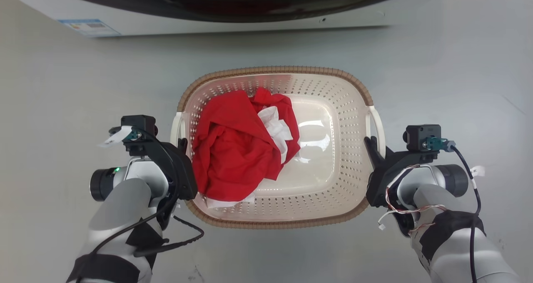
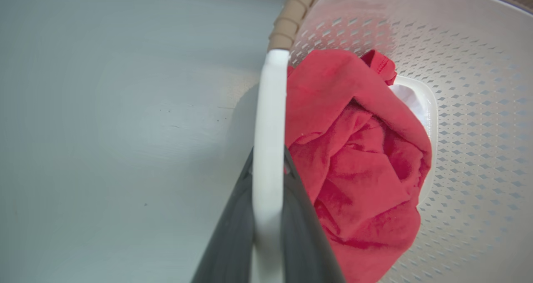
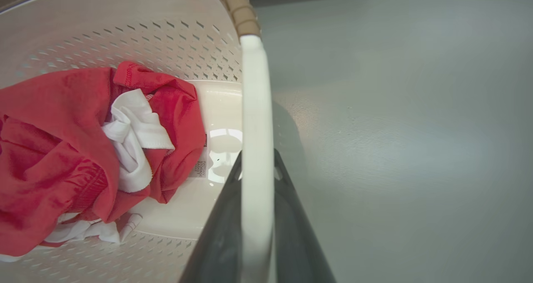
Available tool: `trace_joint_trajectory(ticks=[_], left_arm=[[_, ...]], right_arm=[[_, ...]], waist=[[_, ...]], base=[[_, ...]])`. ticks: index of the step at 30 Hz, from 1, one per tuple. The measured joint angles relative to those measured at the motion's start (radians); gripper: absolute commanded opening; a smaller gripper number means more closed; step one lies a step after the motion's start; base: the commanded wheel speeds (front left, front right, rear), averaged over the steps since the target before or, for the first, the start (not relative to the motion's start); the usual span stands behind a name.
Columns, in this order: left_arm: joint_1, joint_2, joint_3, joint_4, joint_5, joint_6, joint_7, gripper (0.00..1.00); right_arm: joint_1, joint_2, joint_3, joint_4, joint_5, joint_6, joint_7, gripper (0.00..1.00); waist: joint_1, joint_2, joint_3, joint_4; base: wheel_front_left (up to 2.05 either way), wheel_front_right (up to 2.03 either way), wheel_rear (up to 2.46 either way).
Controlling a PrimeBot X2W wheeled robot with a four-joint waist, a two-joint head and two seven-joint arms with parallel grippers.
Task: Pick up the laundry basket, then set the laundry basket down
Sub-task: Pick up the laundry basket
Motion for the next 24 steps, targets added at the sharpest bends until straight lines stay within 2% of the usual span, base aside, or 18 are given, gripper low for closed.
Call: trace_joint_trajectory(ticks=[12, 24], left_arm=[[0.058, -0.006, -0.01, 0.027, -0.016, -0.002, 0.05, 0.0], [0.137, -0.005, -0.016, 0.049, -0.046, -0.009, 0.14, 0.0]], right_arm=[[0.077, 0.003, 0.051, 0.009, 0.068, 0.001, 0.007, 0.0], [0.18, 0.002, 0.125, -0.009, 0.161, 0.001, 0.082, 0.0]], waist=[[0.0, -0.0001, -0.137, -0.003], [0.0, -0.0001, -0.3, 0.002]], base=[[0.0, 0.0, 0.0], [0.0, 0.0, 0.0]])
